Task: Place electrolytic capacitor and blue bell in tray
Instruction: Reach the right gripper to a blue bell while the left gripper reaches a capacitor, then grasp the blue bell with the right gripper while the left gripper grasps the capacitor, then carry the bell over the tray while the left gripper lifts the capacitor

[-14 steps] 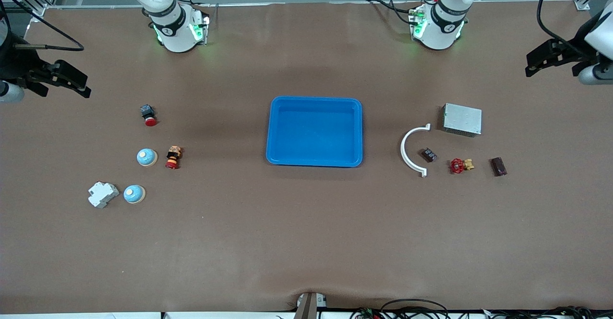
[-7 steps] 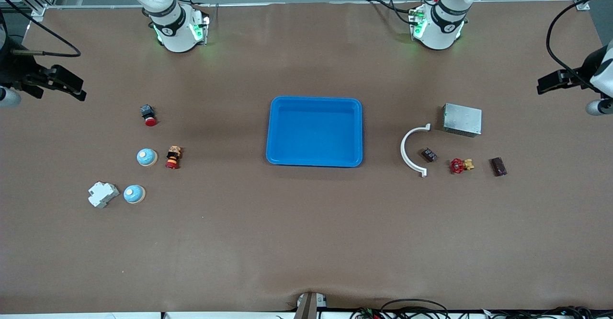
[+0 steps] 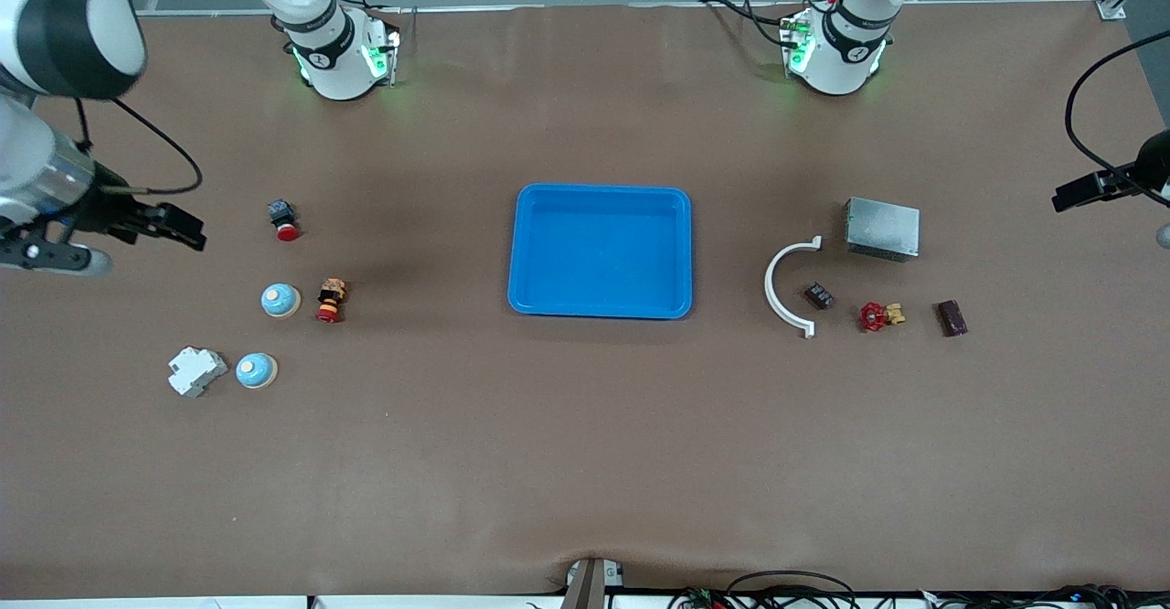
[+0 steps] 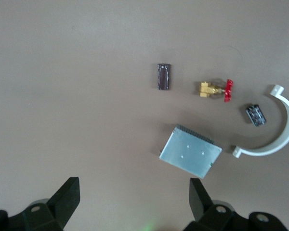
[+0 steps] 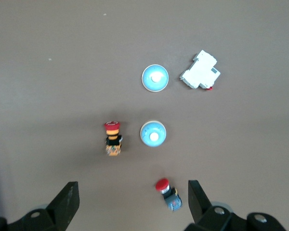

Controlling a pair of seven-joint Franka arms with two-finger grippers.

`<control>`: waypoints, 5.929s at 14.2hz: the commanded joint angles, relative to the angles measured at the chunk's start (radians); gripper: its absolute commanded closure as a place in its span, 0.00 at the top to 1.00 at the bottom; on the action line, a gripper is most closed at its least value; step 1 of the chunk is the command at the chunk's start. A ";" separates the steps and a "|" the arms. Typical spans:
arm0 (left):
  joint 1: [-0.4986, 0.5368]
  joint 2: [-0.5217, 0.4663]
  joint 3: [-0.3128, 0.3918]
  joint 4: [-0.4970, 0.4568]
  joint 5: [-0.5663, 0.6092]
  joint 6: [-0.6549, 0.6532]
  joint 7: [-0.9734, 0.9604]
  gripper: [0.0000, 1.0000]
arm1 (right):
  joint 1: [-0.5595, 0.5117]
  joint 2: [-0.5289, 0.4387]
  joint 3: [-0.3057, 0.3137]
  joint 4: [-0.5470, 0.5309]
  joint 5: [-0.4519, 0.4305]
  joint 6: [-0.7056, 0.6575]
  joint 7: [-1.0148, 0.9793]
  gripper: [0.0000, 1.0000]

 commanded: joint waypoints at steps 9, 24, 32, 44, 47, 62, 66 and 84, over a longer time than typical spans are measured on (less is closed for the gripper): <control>0.055 0.086 -0.013 -0.188 -0.074 0.232 0.011 1.00 | -0.102 0.364 0.010 0.012 -0.004 0.378 -0.100 1.00; 0.078 0.398 -0.007 -0.183 -0.067 0.504 -0.003 1.00 | -0.094 0.637 0.010 0.101 -0.002 0.622 -0.086 1.00; 0.066 0.470 -0.010 -0.169 -0.070 0.600 -0.096 0.83 | -0.085 0.659 0.010 0.126 -0.004 0.625 -0.087 0.75; 0.049 0.574 -0.011 -0.065 -0.056 0.607 -0.184 0.68 | 0.015 0.513 0.018 0.140 -0.004 0.349 0.109 0.00; 0.049 0.573 -0.011 -0.065 -0.056 0.607 -0.184 0.29 | 0.071 0.438 0.041 0.135 -0.001 0.246 0.271 0.00; 0.055 0.364 -0.047 -0.067 -0.120 0.257 -0.132 0.00 | 0.588 0.245 0.081 0.003 -0.001 0.244 1.190 0.00; 0.052 0.301 -0.070 -0.067 -0.216 0.156 -0.139 0.00 | 0.683 0.255 0.081 -0.056 -0.001 0.372 1.353 0.00; 0.048 0.274 -0.353 -0.088 -0.347 0.156 -0.550 0.00 | 0.895 0.498 0.062 -0.070 -0.031 0.648 1.600 0.00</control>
